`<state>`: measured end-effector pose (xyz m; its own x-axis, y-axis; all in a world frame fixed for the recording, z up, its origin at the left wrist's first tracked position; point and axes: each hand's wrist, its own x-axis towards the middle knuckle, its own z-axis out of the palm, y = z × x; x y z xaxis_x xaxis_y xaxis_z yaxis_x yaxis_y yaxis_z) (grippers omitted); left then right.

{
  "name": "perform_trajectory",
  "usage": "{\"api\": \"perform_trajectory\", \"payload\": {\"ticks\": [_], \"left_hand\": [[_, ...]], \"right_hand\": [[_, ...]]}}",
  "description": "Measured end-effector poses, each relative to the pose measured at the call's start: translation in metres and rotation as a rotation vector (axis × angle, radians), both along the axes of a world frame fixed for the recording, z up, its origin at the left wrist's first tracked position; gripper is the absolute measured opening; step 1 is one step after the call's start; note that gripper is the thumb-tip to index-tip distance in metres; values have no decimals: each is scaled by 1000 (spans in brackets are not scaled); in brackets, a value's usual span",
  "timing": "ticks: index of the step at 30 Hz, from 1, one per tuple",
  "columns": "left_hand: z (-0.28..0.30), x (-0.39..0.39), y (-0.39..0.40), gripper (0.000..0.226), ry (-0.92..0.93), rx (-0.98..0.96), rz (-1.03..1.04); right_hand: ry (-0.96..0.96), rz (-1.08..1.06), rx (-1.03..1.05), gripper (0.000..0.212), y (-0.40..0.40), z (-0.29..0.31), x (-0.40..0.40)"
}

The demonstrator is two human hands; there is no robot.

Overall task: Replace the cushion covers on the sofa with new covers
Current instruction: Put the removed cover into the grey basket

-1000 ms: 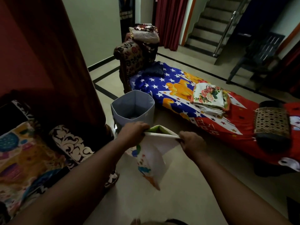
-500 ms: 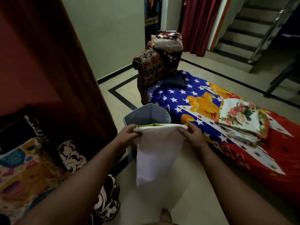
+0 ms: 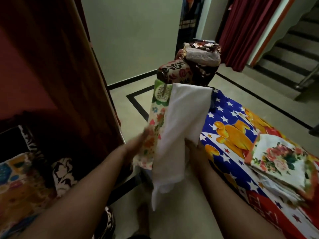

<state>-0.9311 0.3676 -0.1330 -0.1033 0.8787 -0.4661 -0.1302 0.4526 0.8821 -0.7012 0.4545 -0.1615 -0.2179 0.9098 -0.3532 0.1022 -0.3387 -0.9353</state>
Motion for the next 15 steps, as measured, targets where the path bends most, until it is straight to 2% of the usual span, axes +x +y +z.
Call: {"api": "perform_trajectory", "payload": {"ticks": [2,4,6,8,10,12,15], "left_hand": [[-39,-4,2,104,-57,-90,-55],[-69,-6,18,94,-107,-63,-29],[-87,-7,41,95,-127,-22,4],[-109,-15,70,93,-13,-89,122],[-131,-24,90,110,143,-234,244],[-147,-37,105,120,199,-268,259],[-157,-49,118,102,419,-192,61]], "right_hand": [[-109,-19,11,54,28,-12,-20],[-282,-15,41,43,53,-25,-35],[-388,-20,44,40,72,-35,-46],[-478,-19,14,46,94,-39,-57],[-507,25,-27,51,116,-46,-63],[-456,155,-72,60,134,-54,-68],[-575,548,9,82,158,-74,-64]]}}
